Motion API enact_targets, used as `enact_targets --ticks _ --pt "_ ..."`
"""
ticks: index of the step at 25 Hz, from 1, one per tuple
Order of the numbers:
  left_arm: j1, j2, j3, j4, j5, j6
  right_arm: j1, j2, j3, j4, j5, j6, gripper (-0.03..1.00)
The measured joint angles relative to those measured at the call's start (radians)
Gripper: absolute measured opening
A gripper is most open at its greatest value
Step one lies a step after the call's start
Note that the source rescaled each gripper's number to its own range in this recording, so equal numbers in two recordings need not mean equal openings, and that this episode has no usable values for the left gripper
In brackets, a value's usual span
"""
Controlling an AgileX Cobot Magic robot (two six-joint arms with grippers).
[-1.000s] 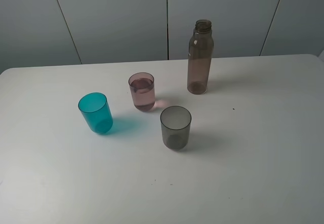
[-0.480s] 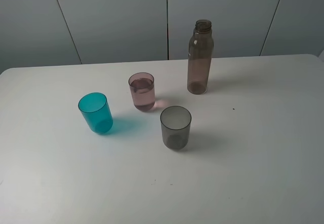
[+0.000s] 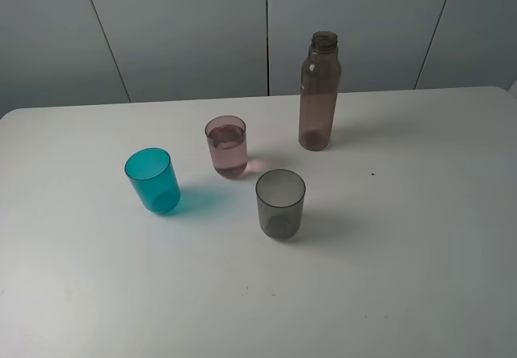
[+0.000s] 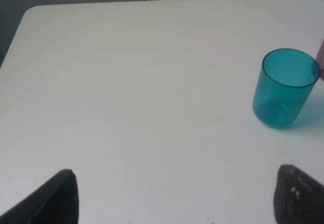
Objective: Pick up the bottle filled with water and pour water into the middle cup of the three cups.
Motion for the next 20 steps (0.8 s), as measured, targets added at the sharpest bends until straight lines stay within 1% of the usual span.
enact_targets --ticks 20 --pt "0.0 0.0 0.0 0.0 0.0 0.0 0.0 0.0 0.0 0.0 0.0 0.0 1.0"
